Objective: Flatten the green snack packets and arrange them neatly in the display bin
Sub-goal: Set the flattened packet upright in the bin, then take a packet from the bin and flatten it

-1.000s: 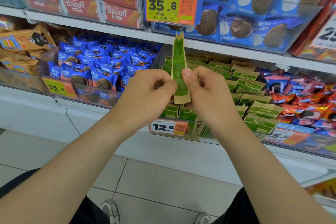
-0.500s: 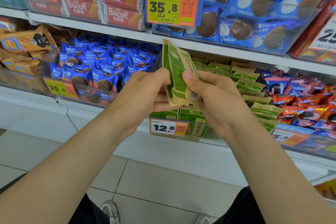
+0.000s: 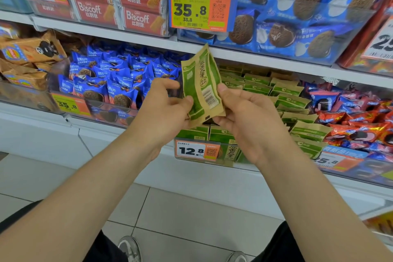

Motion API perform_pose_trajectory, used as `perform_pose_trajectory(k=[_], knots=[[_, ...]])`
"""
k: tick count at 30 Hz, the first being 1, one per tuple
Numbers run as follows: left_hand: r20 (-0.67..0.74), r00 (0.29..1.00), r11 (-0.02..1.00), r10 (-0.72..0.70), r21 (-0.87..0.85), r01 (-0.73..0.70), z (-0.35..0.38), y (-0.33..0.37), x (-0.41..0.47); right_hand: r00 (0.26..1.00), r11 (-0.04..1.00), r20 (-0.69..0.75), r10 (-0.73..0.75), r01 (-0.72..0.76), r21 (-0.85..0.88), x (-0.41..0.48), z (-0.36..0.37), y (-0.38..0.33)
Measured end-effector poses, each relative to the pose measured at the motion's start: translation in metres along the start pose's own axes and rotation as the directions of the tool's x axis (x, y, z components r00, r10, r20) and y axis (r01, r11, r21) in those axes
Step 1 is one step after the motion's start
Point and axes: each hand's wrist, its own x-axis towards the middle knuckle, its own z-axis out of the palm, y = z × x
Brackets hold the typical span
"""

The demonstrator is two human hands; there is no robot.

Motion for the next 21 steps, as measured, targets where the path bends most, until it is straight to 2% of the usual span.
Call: perform_pose_trajectory(k=[3, 6, 11, 13, 18, 21], knots=[[0.028, 0.997, 0.986, 0.066, 0.153, -0.07, 0.001, 0.001, -0.002, 0.986, 0.983, -0.063, -0.154, 0.146, -0.114, 0.0, 0.003, 0.004], [0.191, 0.979, 0.989, 0.065, 0.119, -0.089, 0.002, 0.006, -0.006, 0.956, 0.949, -0.08, -0.281, 0.265, -0.169, -0.002, 0.008, 0.005], [0.425, 0.904, 0.995, 0.048, 0.061, -0.081, -0.01, 0.011, -0.002, 0.968, 0.969, -0.095, -0.23, 0.219, -0.116, -0.006, 0.009, 0.001], [0.479, 0.877, 0.997, 0.039, 0.036, -0.064, -0.017, 0.011, 0.001, 0.977, 0.979, -0.094, -0.191, 0.183, -0.086, -0.007, 0.006, -0.002], [0.527, 0.849, 0.999, 0.028, 0.012, -0.04, -0.023, 0.01, 0.005, 0.992, 0.993, -0.055, -0.115, 0.112, -0.048, -0.008, 0.005, -0.005], [0.449, 0.894, 0.998, -0.004, -0.056, 0.032, -0.019, 0.013, 0.007, 0.995, 0.991, 0.008, -0.102, 0.102, -0.092, -0.005, 0.0, -0.007]])
